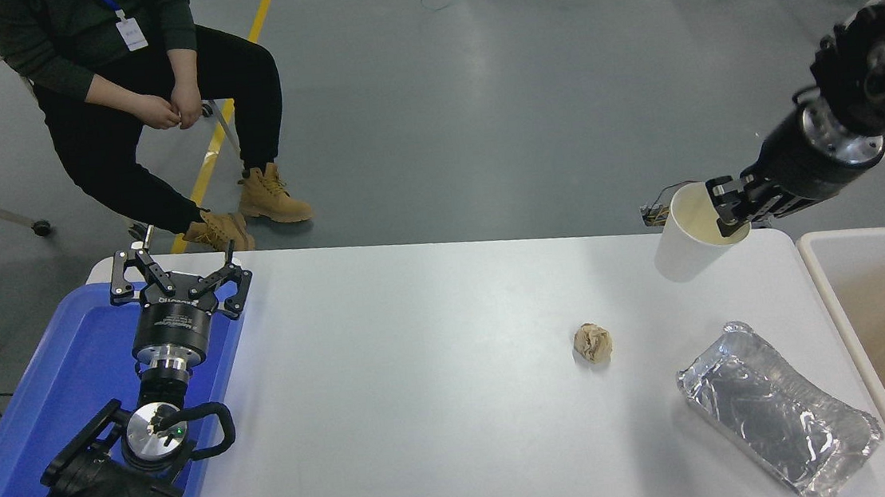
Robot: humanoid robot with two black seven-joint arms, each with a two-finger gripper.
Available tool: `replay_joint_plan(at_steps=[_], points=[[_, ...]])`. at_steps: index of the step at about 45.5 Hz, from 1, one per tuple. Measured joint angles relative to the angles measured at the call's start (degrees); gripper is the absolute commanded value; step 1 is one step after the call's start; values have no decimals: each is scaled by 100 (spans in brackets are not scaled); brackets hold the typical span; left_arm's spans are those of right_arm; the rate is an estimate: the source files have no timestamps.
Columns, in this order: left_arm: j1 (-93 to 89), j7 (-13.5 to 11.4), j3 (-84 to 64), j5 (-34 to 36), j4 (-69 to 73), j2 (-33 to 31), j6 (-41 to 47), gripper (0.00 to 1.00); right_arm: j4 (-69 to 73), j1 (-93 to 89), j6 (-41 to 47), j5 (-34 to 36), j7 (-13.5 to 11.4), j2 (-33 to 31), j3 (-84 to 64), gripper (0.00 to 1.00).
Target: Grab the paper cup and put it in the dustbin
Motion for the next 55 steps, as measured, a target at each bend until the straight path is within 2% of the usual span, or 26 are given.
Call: replay_joint_plan(at_steps=[35,55], points=[[0,0,2,0,0,0,0,100,-121,611,314,-81,-4,-189,-13,0],[0,0,0,0,0,0,0,100,-2370,-1189,199,-357,-5,-412,27,0]])
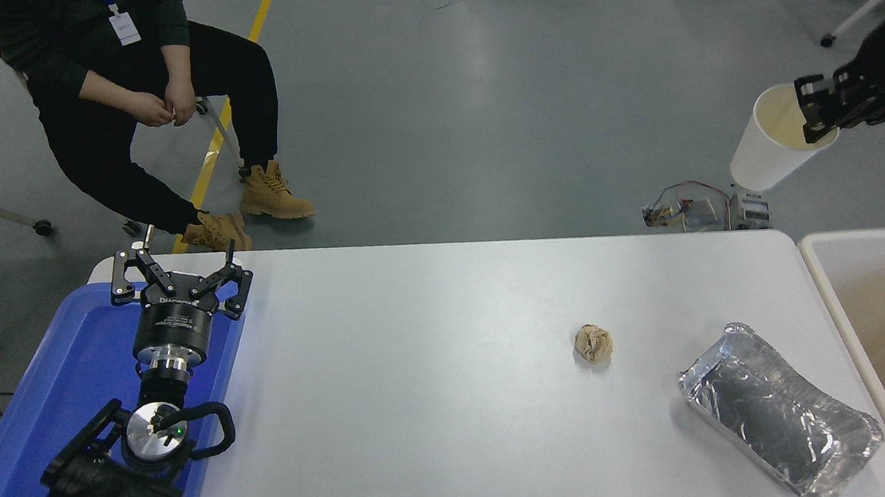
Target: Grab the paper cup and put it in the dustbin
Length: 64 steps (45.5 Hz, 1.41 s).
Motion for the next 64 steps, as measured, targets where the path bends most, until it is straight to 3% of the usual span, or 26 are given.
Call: replay_joint_plan(at_steps=[8,33,64], points=[[0,0,0,0,0,1,0,100,-1203,-1078,-339,-23,3,-23,137,0],[0,0,4,1,0,1,0,100,-3107,-3641,-2256,90,-25,-59,316,0],[0,0,-2,0,0,1,0,100,-3970,-6404,-4454,825,-149,25,1528,0]])
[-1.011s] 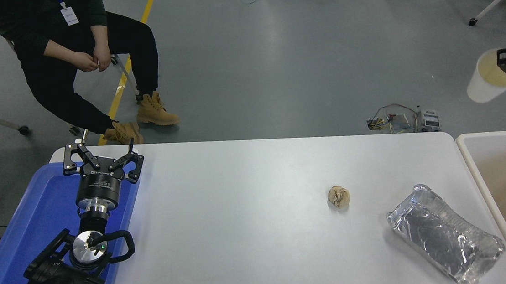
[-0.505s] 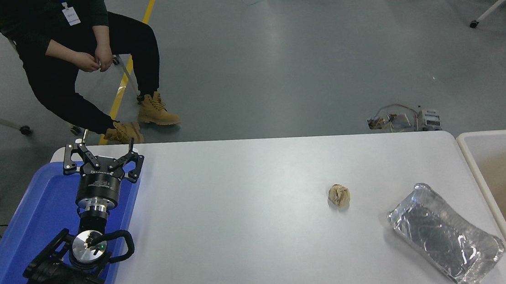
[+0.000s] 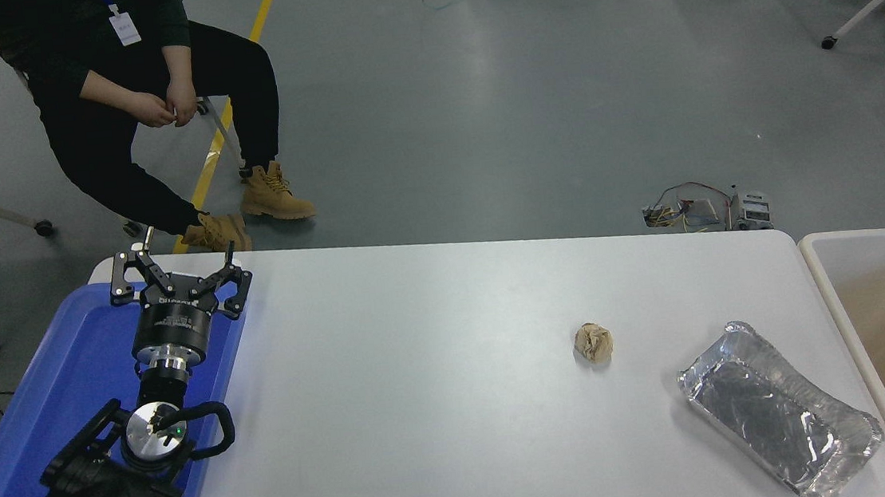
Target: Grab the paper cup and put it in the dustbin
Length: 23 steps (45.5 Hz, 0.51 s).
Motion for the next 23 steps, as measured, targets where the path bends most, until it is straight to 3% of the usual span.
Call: replay_joint_plan(at_steps=[23], points=[[0,0,-1,0,0,0,0,100,-47,-1130,-638,91,-16,290,856,0]])
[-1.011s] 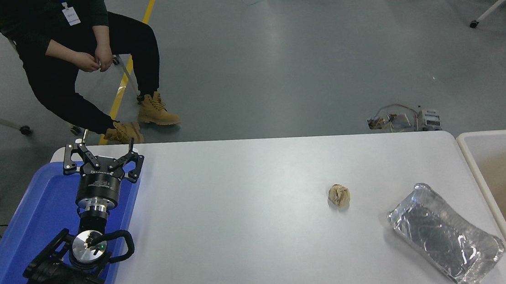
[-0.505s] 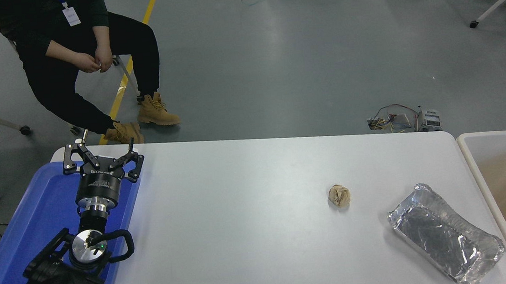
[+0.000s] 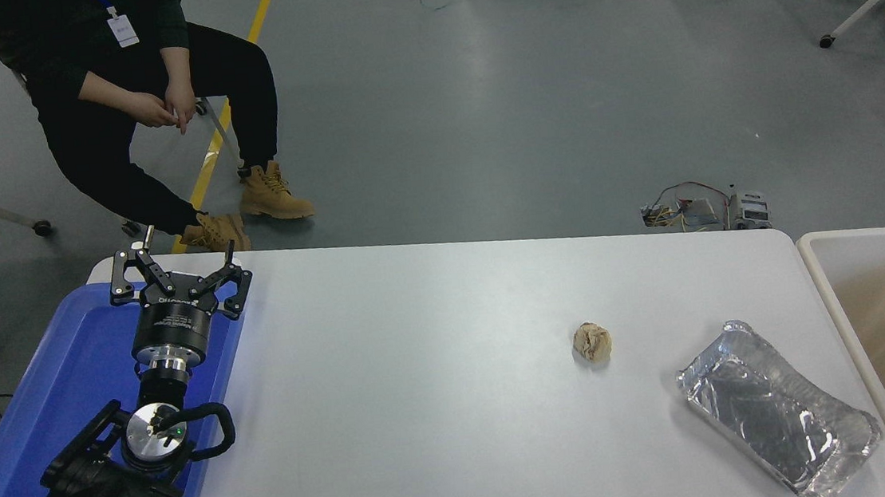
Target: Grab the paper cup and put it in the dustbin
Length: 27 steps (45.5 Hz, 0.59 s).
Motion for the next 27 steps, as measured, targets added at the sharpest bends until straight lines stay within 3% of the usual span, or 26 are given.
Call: replay_joint_plan(at_steps=[17,19,22,27], points=[[0,0,0,0,0,-2,0,100,2,-157,-64,11,-1,114,119,1],[0,0,0,0,0,-2,0,100,2,-163,-67,14,-1,118,124,14],[0,0,0,0,0,-1,0,100,5,-171,-70,15,-1,123,132,41],[0,0,0,0,0,-1,0,100,7,-178,-83,17,-1,128,137,60]])
